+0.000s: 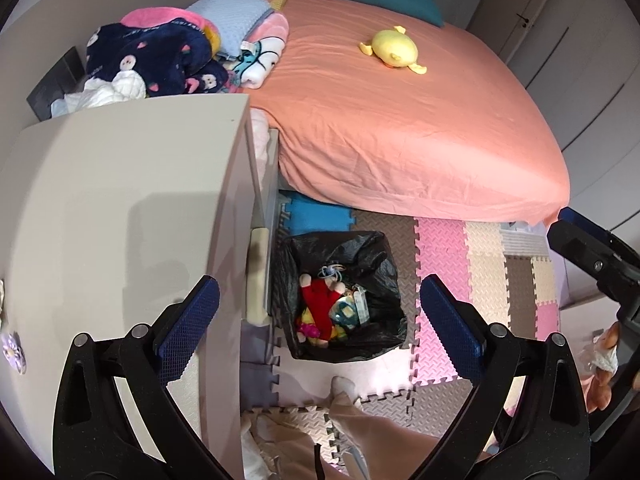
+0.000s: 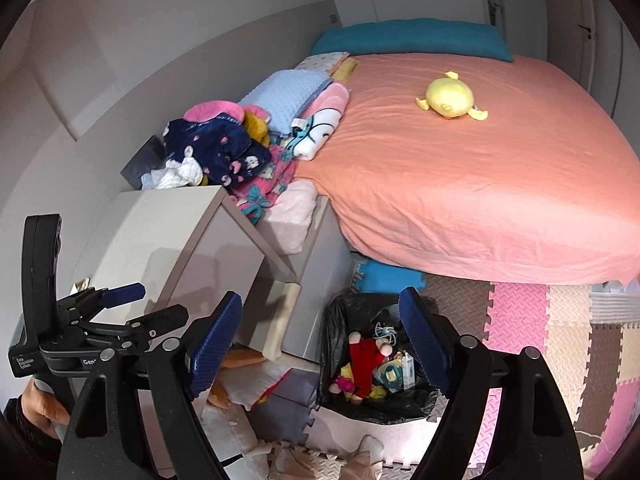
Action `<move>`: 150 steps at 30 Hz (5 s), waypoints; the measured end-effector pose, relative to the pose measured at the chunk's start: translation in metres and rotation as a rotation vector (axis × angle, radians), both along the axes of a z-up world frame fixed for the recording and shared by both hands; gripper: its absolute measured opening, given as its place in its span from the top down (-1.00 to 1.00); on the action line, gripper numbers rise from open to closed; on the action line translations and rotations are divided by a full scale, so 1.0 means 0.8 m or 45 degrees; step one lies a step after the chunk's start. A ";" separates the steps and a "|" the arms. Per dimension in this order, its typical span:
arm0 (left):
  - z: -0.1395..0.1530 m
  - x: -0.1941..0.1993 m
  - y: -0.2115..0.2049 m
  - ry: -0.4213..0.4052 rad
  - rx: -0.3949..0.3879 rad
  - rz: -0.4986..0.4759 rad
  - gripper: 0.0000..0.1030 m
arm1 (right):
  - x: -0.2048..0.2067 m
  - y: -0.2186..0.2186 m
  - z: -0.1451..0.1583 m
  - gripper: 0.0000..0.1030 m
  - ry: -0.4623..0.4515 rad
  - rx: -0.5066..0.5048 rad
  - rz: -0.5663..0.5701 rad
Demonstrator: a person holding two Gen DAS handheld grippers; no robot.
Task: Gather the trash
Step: 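Carry pink plush and bib to the trash bag and release both, then move both tools back over the desk toward the flower and box, then lower the right tool around the purple flower toy and close it, then grasp the white paper box with the left tool while the right tool holds the flower, then carry flower and box over the trash bag and open both tools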
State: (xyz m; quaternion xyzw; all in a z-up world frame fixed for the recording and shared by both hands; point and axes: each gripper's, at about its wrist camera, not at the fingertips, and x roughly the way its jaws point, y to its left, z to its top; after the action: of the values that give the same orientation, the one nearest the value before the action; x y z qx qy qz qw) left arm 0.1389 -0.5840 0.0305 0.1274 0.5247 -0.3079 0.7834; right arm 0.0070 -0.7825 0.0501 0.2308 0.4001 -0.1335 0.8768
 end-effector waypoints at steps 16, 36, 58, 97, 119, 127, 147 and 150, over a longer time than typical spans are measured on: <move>0.005 0.020 0.109 -0.011 -0.027 0.253 -0.88 | 0.068 0.089 0.014 -0.57 -0.005 -0.037 0.292; 0.014 0.020 0.325 -0.037 -0.020 0.706 -0.88 | 0.172 0.273 0.023 -0.57 -0.011 -0.027 0.764; 0.001 0.004 0.505 -0.009 0.018 1.097 -0.88 | 0.256 0.481 -0.014 -0.27 0.054 0.001 1.154; -0.002 0.169 0.451 -0.159 0.266 0.435 -0.88 | 0.353 0.456 -0.030 0.67 0.077 -0.025 1.021; -0.014 0.205 0.411 -0.027 0.176 0.344 0.02 | 0.376 0.416 -0.030 0.67 0.117 0.030 0.888; -0.010 0.187 0.401 0.015 0.096 0.447 0.47 | 0.361 0.406 -0.016 0.67 0.088 0.040 0.868; 0.033 0.102 0.279 -0.099 0.057 0.318 0.47 | 0.262 0.317 0.043 0.67 -0.062 0.045 0.720; 0.039 0.091 0.251 -0.109 0.034 0.277 0.47 | 0.240 0.291 0.050 0.67 -0.083 0.043 0.679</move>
State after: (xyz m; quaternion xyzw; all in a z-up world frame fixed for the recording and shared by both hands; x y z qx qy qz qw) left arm 0.2115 -0.3833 0.0618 0.0931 0.5055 -0.2082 0.8322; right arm 0.1992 -0.5497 0.0899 0.1361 0.4206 0.1164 0.8894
